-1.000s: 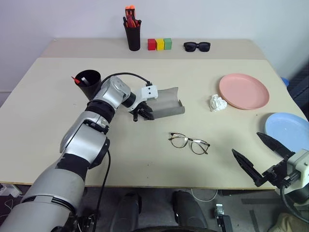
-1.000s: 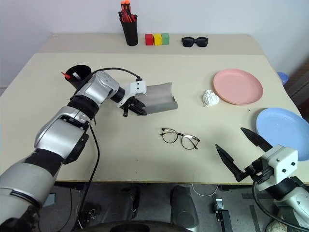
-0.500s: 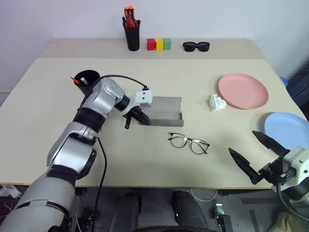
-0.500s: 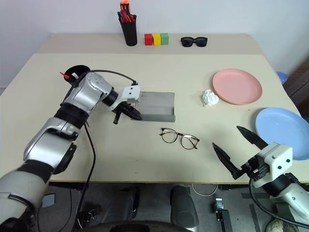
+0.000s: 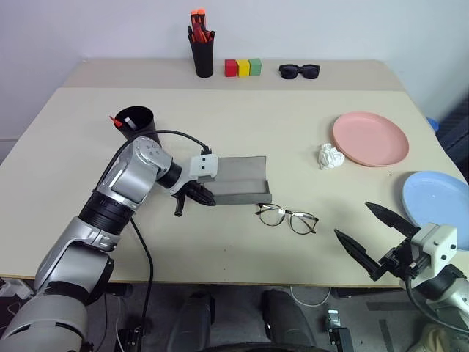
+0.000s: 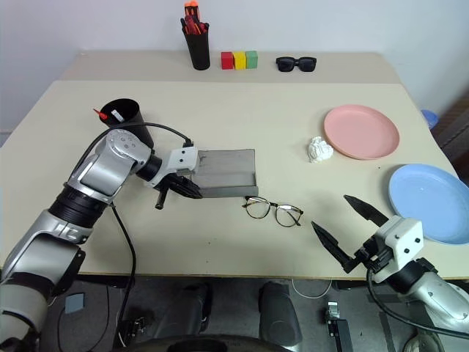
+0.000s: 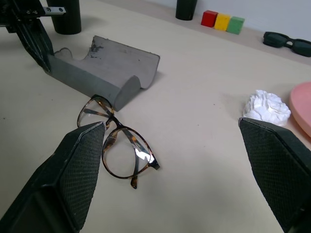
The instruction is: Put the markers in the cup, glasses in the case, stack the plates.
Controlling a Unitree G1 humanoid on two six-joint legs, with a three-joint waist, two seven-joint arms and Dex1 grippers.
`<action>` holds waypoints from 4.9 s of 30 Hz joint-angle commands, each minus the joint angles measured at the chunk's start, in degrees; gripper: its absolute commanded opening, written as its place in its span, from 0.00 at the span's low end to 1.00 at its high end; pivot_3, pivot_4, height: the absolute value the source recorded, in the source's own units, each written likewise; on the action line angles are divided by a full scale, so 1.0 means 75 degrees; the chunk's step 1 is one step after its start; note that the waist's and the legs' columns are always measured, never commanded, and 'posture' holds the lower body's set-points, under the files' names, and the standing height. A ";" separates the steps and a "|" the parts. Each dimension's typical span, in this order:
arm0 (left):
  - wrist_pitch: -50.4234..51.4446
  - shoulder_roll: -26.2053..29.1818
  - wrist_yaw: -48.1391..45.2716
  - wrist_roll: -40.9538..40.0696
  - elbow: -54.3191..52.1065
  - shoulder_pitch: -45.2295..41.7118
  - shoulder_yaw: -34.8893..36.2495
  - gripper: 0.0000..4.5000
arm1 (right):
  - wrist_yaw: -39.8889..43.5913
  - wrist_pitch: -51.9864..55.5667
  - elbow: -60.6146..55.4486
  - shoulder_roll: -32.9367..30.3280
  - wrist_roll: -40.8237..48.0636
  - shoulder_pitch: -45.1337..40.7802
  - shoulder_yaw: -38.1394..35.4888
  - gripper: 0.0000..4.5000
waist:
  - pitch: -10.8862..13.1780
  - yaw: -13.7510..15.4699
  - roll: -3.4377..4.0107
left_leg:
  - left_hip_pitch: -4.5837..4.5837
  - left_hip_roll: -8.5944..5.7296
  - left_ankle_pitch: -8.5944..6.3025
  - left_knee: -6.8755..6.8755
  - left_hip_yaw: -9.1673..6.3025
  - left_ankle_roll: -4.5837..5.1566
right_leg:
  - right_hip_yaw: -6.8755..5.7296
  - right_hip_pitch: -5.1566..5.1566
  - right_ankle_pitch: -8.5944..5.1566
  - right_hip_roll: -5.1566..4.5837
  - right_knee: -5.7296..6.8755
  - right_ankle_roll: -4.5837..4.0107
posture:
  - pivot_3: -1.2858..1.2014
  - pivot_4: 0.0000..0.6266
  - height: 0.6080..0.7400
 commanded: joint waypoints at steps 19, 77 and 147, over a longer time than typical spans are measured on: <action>-0.0955 -0.0556 0.2473 -0.2282 -0.2759 0.1799 0.2797 0.55 | 0.1378 0.0510 0.0913 -0.1447 -0.0228 -0.1294 0.0792 1.00 | -0.0003 -0.0040 0.0000 | 0.0009 0.0001 0.0000 0.0000 0.0003 0.0000 | 0.0002 0.0007 0.0003 -0.0005 -0.0004 -0.0001 | 0.52 0.24 1.00; -0.0001 0.1881 0.2912 -0.4358 -0.5849 0.5391 0.3131 0.56 | 0.4475 0.1973 0.3801 -0.1533 -0.1265 -0.6456 0.4452 0.01 | 0.0002 -0.0034 0.0004 | 0.0013 0.0005 0.0000 -0.0003 0.0005 -0.0001 | 0.0000 0.0006 -0.0007 -0.0001 -0.0007 -0.0029 | 0.52 0.24 1.00; -0.0093 0.1614 0.3566 -0.4521 -0.5963 0.5618 0.3197 0.56 | 0.4107 0.3368 0.3323 -0.1721 -0.0360 -0.7289 0.3900 0.01 | 0.0004 -0.0038 0.0004 | 0.0004 0.0007 0.0000 -0.0004 0.0006 -0.0002 | 0.0000 -0.0004 -0.0006 0.0000 -0.0011 -0.0037 | 0.52 0.24 1.00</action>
